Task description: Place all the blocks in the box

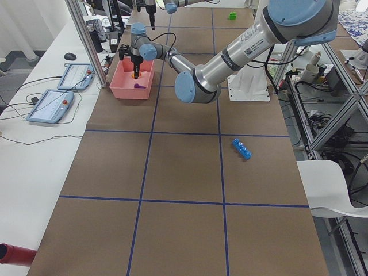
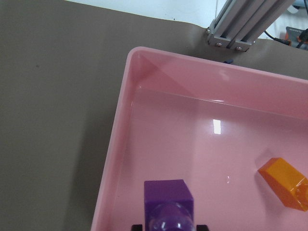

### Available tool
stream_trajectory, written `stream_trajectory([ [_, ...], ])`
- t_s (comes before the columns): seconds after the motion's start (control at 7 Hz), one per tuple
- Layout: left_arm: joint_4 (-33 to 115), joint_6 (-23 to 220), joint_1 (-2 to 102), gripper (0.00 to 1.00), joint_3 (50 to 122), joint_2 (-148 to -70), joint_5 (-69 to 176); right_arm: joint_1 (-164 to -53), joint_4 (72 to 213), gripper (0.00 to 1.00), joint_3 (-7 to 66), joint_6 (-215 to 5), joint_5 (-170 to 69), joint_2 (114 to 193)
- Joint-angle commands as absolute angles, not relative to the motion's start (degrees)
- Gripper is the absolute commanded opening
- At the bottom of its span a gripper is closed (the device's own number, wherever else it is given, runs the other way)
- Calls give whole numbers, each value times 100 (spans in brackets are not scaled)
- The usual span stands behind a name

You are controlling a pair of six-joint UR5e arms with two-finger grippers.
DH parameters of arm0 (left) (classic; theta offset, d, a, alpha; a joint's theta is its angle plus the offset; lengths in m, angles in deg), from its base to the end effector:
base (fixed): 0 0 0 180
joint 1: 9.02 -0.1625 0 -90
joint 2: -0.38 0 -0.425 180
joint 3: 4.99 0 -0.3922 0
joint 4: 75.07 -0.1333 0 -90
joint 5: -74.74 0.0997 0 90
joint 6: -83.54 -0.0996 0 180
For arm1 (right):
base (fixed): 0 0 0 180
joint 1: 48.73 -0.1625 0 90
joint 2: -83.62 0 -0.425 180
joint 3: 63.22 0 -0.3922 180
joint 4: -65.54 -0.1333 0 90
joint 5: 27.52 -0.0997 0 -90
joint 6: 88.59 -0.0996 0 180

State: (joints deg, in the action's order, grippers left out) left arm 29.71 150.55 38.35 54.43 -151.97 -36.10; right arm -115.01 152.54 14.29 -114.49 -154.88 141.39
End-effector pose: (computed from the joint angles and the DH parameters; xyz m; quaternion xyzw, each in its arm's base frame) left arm 0.5010 -0.6888 0.1449 0.0881 0.4134 -0.1209 0.8982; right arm -0.2223 -0.6870 0.4240 0.0378 -0.3634 -0.0455 0.9298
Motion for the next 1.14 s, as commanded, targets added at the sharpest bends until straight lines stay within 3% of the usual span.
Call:
stream_trajectory([
  [0.0,2926,14851,3809,100,5494,-15203,-3591,-11167,14377,100,676,-12171,-15305,13795],
  [0.29,2899,13930,4228,100,5914,-14828,-4429,-10956,14367,100,211,-12548,-15136,13278],
  [0.57,2899,13269,4546,100,6984,-13722,-4733,-10753,14341,100,-325,-12787,-15110,12707],
  [1.0,2908,13249,4556,100,7042,-13665,-4725,-10481,12956,100,-1195,-13340,-14786,12529],
])
